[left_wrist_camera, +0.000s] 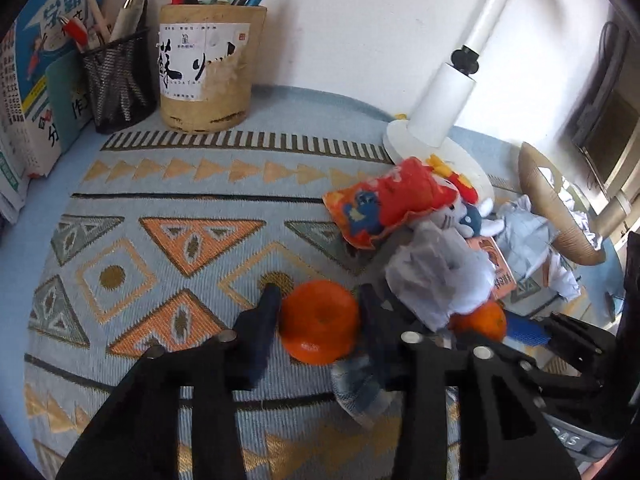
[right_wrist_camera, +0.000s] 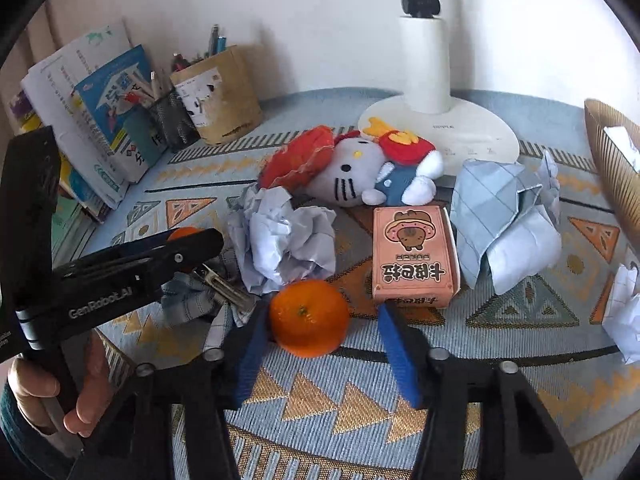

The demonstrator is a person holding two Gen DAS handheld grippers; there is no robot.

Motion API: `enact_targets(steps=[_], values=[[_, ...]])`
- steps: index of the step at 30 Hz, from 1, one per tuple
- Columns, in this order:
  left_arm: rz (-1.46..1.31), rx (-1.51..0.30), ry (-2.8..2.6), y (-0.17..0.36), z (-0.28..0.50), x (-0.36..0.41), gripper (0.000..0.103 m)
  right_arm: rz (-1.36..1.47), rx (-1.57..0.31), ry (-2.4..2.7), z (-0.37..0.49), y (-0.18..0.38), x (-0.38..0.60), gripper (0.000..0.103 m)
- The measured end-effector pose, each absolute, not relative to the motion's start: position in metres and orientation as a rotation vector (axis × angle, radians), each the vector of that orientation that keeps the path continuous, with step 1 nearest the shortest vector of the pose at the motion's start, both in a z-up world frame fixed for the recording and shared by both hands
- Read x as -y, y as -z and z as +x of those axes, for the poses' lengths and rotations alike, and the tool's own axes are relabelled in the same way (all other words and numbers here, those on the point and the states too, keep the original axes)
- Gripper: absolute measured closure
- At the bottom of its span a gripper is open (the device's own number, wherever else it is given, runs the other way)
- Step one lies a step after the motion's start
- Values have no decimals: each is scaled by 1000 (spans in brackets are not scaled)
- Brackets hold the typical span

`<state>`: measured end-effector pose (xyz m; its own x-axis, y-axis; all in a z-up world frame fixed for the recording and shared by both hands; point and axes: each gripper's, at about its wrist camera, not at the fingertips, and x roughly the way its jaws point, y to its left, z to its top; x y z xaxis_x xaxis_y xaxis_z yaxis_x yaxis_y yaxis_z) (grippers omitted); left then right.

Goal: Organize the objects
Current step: 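Grasp an orange with the left tool while the right tool grasps another orange, then carry both oranges over the amber bowl and open both tools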

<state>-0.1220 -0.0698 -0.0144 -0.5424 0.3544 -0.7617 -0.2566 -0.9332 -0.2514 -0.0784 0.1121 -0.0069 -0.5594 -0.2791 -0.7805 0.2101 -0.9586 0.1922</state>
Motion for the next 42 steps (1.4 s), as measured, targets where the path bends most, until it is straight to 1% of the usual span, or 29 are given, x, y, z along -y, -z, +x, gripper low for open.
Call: enact_targets(steps=[3,7,10,13,17,19,21,25,28,30,31,32,34,38,39,40,42], values=[[-1265,204,-2523,11,-116,80,68,1267,40,2564,-73,6,-105,66],[-1226,270,-2588,-9,-87,102,68,1188,107,2518,-53,-11,-119,66],[-1179,258,-2643,-24,-47,100,68,1071,84,2549,-19,-35,-147,66],[-1169,306,-2576,-20,1,73,68,1028,60,2600,17,-48,-186,66],[-1165,331,-2444,-7,30,13,68,1090,20,2669,49,-37,-240,66],[-1156,289,-2436,-4,37,-20,68,1142,16,2659,56,-25,-260,66],[-1162,241,-2439,-2,39,-40,68,1183,-33,2655,62,-14,-272,66],[-1224,60,-2519,3,36,-74,68,1221,-13,2609,61,-2,-285,66],[-1209,19,-2539,4,40,-77,68,1252,15,2576,64,8,-292,65],[-1213,26,-2540,6,39,-74,68,1267,23,2564,66,12,-294,65],[-1213,44,-2537,6,38,-72,68,1266,27,2563,68,12,-294,60],[-1213,47,-2536,6,39,-72,68,1268,34,2558,69,12,-295,49],[-1204,26,-2545,6,41,-74,68,1261,30,2583,71,11,-295,37],[-1225,-38,-2547,8,43,-79,66,1227,-25,2622,70,6,-288,37],[-1219,-46,-2543,8,44,-79,59,1239,-43,2633,68,7,-285,37],[-1222,-45,-2528,8,46,-77,56,1249,-58,2637,67,9,-284,37],[-1226,-34,-2521,8,47,-75,56,1262,-57,2628,65,12,-284,39]])
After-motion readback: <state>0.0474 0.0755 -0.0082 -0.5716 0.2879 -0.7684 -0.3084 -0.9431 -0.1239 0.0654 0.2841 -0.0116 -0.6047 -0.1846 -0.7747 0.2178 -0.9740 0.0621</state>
